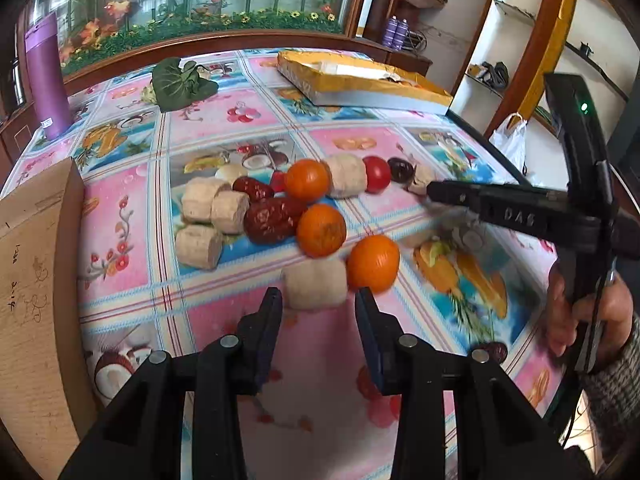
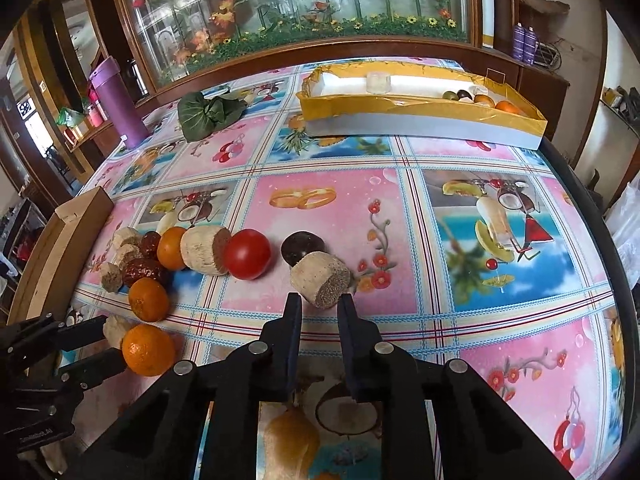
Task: Organize fruits
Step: 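Grasp a beige cylinder with the left tool while the right tool grasps another beige piece, then carry both beige pieces onto the cardboard tray and open both tools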
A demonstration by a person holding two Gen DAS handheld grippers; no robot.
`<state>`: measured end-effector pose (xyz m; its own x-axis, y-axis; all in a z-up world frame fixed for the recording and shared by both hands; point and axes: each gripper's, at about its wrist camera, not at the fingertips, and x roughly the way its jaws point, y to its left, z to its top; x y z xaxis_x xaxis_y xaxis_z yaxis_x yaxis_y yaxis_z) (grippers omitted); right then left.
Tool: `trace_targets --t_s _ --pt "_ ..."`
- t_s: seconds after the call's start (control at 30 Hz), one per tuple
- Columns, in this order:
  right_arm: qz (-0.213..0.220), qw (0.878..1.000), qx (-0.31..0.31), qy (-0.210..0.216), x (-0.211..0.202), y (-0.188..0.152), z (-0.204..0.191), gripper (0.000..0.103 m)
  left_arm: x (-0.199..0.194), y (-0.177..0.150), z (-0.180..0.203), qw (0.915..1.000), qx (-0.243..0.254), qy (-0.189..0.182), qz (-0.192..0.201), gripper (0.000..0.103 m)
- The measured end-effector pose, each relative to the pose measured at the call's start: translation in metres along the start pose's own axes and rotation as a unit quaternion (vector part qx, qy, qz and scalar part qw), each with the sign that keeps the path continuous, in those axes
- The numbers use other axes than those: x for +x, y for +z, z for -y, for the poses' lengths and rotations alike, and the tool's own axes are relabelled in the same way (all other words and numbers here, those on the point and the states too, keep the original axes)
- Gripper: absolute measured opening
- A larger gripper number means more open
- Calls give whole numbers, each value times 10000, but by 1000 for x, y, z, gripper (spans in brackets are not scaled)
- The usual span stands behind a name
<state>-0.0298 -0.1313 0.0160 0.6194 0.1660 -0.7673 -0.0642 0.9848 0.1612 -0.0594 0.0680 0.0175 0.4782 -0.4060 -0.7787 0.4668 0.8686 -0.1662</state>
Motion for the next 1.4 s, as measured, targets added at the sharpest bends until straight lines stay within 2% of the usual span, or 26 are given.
trace_targets --t_s 0.13,0.4,0.5,0.57,0.6,0.8,0.83,0.87,0.9,1.03,1.13,1.23,1.4 --pt "73 9998 -165 -1 -8 -4 -7 19 3 0 -4 9999 -84 92 -26 36" --pt "184 9996 -208 -9 -14 -5 2 22 16 10 11 9998 146 148 26 41" --pt "115 9996 -257 -50 -11 -5 2 35 15 11 5 10000 -51 -12 64 41" --pt "126 9996 -245 -21 -8 -3 1 50 15 11 3 9999 -129 -56 79 39" --pt "138 9996 -265 -23 -6 -1 -1 54 15 11 2 9998 -148 -65 83 39" --pt "46 9987 -506 -93 12 10 -16 54 17 12 5 9997 -197 -41 159 40" --pt "21 9984 -535 -174 15 10 -17 52 16 11 4 9996 -210 -18 175 36" --pt "-14 9981 -547 -274 19 10 -17 36 16 11 4 9995 -233 -21 189 32" --pt "-39 9981 -521 -314 21 10 -15 31 15 11 3 9994 -265 -46 195 33" --pt "-20 9995 -300 -124 10 7 -9 31 7 9 4 9989 -305 138 317 32" --pt "127 9991 -399 -119 -9 6 -17 31 -11 9 2 9976 -435 108 532 32" --pt "287 9981 -537 -11 -31 7 -32 31 -38 8 -2 9955 -545 184 755 33" --pt "591 9941 -793 450 -67 11 -73 32 -93 3 -24 9897 -781 528 1079 33"
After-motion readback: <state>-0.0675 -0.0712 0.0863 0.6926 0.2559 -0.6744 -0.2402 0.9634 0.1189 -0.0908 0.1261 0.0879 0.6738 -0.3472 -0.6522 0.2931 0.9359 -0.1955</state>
